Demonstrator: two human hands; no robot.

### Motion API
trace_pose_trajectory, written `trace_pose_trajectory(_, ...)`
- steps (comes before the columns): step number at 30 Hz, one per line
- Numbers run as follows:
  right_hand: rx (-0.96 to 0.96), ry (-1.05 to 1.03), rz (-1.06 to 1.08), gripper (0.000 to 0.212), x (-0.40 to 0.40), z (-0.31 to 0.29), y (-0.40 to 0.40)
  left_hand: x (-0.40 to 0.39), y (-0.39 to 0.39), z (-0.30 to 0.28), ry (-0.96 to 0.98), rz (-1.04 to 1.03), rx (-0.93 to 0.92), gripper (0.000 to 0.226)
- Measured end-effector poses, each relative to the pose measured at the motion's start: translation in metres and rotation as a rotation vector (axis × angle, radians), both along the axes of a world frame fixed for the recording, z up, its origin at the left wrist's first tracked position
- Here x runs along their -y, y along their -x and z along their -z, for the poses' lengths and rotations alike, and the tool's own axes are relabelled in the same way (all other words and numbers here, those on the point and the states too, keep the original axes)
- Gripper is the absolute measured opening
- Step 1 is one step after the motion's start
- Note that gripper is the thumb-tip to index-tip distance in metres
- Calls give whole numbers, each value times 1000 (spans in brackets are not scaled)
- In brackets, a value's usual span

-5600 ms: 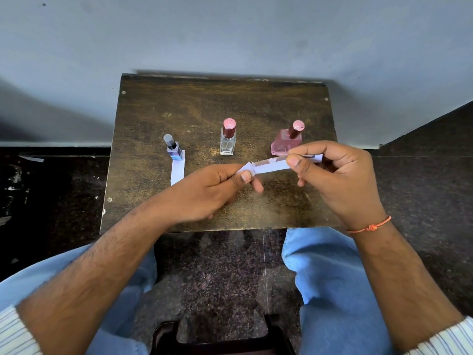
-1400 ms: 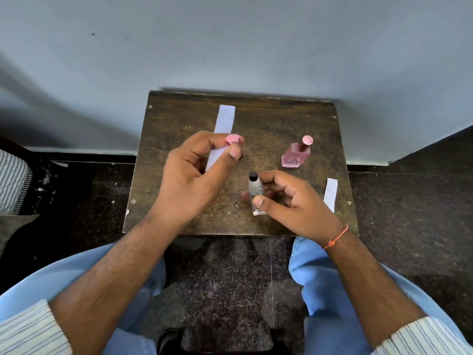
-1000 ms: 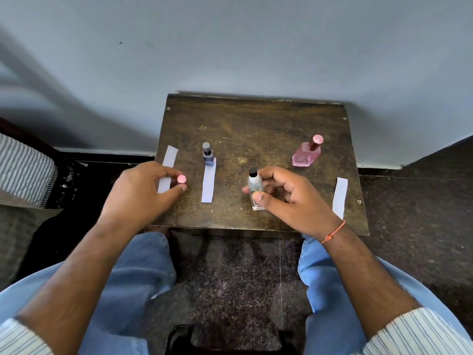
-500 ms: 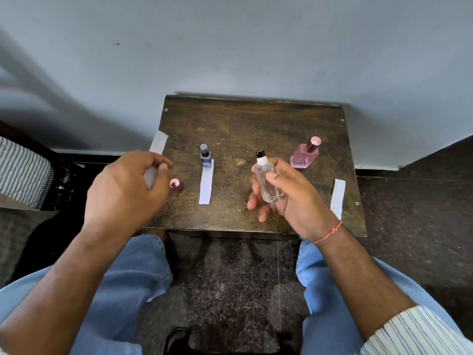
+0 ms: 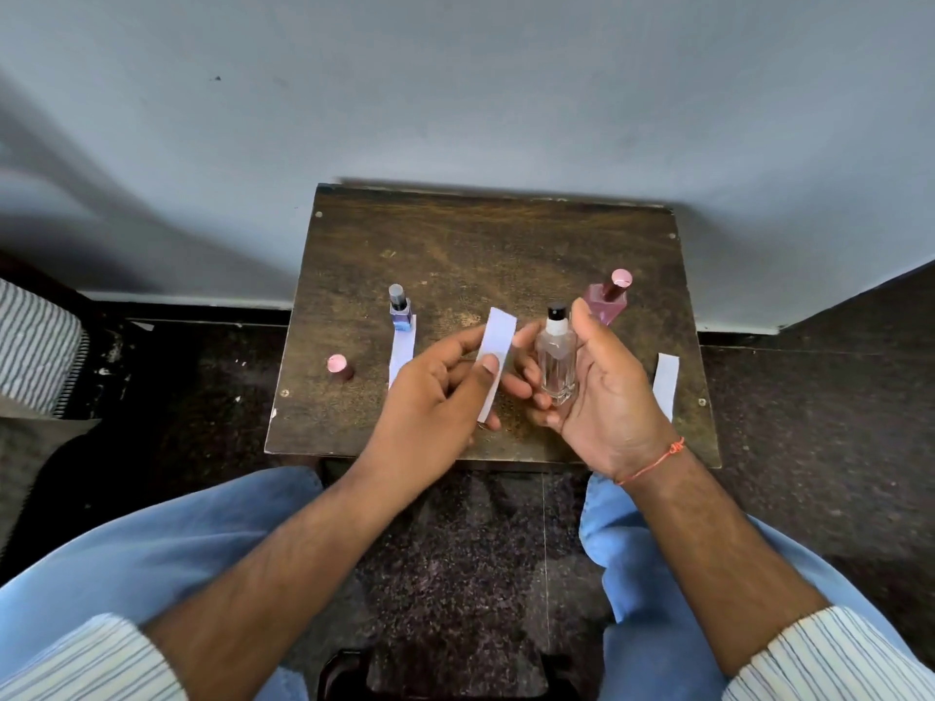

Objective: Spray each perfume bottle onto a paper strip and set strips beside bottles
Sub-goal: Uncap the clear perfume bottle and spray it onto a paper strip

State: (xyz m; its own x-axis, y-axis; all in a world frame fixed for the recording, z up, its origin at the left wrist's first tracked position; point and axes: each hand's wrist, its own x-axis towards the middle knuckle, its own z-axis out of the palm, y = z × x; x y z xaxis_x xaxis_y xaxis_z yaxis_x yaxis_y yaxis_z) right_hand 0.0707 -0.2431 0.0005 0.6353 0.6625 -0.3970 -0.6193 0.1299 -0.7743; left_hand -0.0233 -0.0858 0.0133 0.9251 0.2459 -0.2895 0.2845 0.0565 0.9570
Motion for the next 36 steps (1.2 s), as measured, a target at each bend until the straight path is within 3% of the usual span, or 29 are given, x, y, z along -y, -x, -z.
trace_pose_trajectory(2, -3, 34, 40, 60, 1, 2, -2, -1, -3, 8, -14, -56, -29, 19)
trace_pose_trajectory(7, -8, 132, 78, 61, 0, 1, -5, -2, -7, 15, 8, -105, -102, 20)
trace_pose_trajectory(15, -29, 191, 49, 63, -4, -2, -7, -4, -17, 22, 67, -149, -40, 15)
trace_pose_trajectory(20, 51, 283, 97, 67, -6, 0, -6, -9, -17, 25, 1, -144, -43, 9)
trace_pose_trajectory(23, 153, 322, 128, 52, -7, 2, -3, -11, -16, 27, 2, -150, -59, 8)
trace_pose_trajectory(27, 221, 420, 186, 6, -13, 3, -1, -11, -14, 28, 11, -140, -53, 7)
trace_pose_trajectory(36, 292, 459, 152, 16, -9, 6, -1, -11, -14, 25, -33, -12, -76, 19)
